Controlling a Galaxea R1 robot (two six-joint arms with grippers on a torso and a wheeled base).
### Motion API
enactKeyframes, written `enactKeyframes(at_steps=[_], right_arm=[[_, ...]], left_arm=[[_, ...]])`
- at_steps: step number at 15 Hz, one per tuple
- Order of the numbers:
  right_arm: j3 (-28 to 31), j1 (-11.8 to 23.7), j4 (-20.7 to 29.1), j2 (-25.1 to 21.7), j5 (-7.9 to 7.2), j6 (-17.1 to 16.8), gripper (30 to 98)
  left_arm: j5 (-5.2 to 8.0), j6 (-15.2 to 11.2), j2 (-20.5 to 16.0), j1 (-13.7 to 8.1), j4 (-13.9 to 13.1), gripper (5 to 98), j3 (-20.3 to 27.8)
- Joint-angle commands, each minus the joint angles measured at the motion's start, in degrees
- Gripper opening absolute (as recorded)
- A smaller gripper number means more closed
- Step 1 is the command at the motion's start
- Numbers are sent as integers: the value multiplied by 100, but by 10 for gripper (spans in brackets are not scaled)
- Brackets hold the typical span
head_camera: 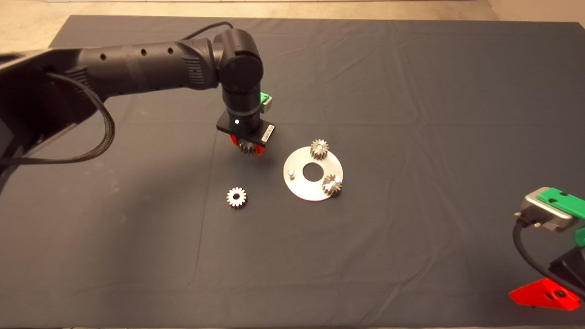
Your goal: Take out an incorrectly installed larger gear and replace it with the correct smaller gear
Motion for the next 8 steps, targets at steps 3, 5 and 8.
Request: enactKeyframes(at_steps=[3, 5, 8], right_arm=[[27, 89, 196, -11, -312, -8, 968], [27, 89, 202, -11, -312, -8, 968], [27, 89, 194, -11, -312, -8, 968]], left_arm=[[196, 215, -82, 98, 335, 454, -246], [196, 224, -118, 98, 327, 454, -246], [204, 207, -179, 98, 335, 460, -211]])
